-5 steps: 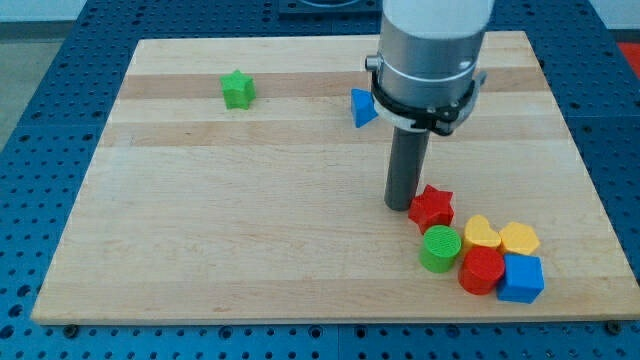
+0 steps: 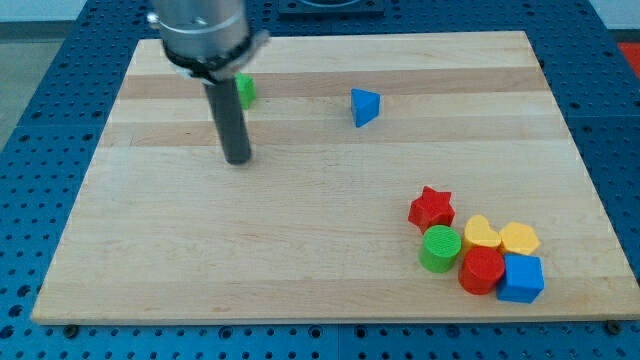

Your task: Place the triangle top of the hexagon

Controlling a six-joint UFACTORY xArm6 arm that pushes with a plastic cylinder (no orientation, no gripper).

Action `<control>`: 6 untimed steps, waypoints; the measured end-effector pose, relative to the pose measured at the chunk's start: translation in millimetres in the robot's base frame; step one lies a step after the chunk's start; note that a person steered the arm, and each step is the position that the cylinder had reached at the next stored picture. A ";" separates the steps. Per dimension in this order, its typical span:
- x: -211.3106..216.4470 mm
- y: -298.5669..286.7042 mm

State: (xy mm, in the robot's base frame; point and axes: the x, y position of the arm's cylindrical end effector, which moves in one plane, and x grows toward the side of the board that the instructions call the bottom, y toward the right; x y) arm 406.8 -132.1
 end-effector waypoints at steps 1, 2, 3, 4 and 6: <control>-48.2 21.1; -54.0 102.5; -54.0 185.4; -54.0 223.3; -69.3 184.9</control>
State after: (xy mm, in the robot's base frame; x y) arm 337.5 52.8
